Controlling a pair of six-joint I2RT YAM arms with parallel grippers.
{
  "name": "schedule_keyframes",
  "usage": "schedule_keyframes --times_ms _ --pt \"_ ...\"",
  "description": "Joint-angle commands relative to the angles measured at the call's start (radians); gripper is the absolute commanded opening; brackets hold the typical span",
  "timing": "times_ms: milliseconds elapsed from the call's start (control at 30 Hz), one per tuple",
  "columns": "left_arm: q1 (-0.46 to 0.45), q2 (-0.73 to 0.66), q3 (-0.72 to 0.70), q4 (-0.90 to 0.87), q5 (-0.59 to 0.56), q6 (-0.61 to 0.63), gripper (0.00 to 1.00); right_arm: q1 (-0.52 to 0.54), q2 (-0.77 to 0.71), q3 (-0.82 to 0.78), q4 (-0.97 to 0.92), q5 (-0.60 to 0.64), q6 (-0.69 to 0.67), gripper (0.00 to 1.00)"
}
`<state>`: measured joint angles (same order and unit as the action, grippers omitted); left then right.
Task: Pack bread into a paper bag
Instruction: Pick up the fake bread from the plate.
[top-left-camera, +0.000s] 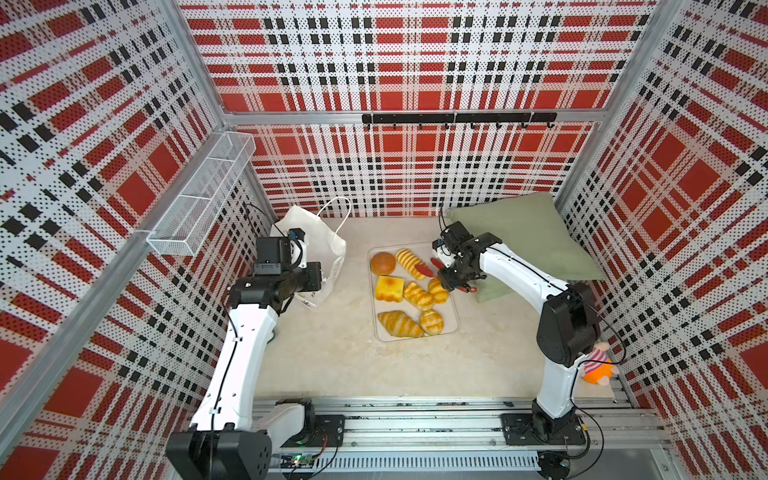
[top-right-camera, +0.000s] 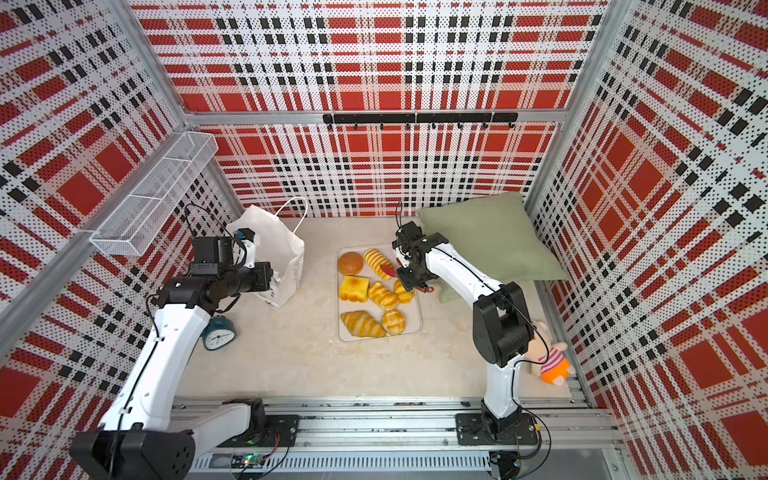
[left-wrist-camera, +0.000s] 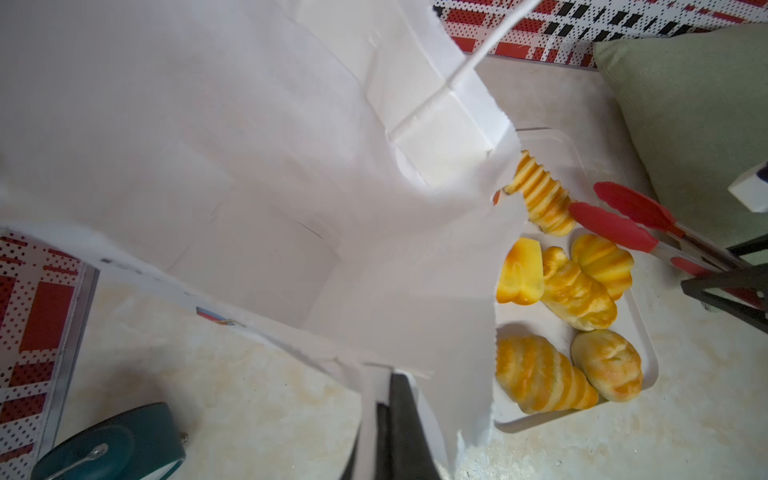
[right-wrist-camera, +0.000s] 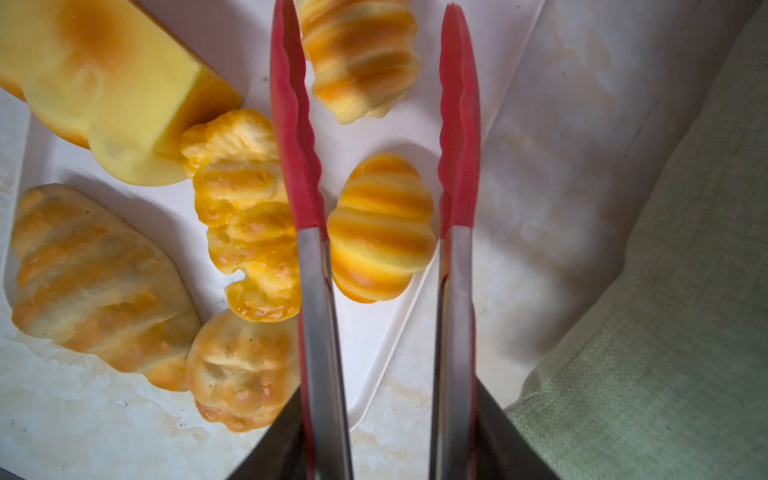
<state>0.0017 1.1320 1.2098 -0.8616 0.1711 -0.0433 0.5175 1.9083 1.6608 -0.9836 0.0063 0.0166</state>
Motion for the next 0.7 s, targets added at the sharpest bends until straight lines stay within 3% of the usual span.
schedule_keyframes --times_ms 0,367,667 --pt "-0.024 -0.026 -0.016 0.020 -0.021 0.017 0.00 0.019 0.030 0.049 -0.016 0.020 -0.023 0.52" --pt "-0.153 -0.015 0.019 -0.010 -0.100 0.060 0.00 0.029 0.080 0.090 -0.066 0.105 -0.062 0.52" --pt "-0.191 -0.012 0.023 -0.023 -0.111 0.078 0.00 0.029 0.119 0.133 -0.071 0.107 -0.064 0.52"
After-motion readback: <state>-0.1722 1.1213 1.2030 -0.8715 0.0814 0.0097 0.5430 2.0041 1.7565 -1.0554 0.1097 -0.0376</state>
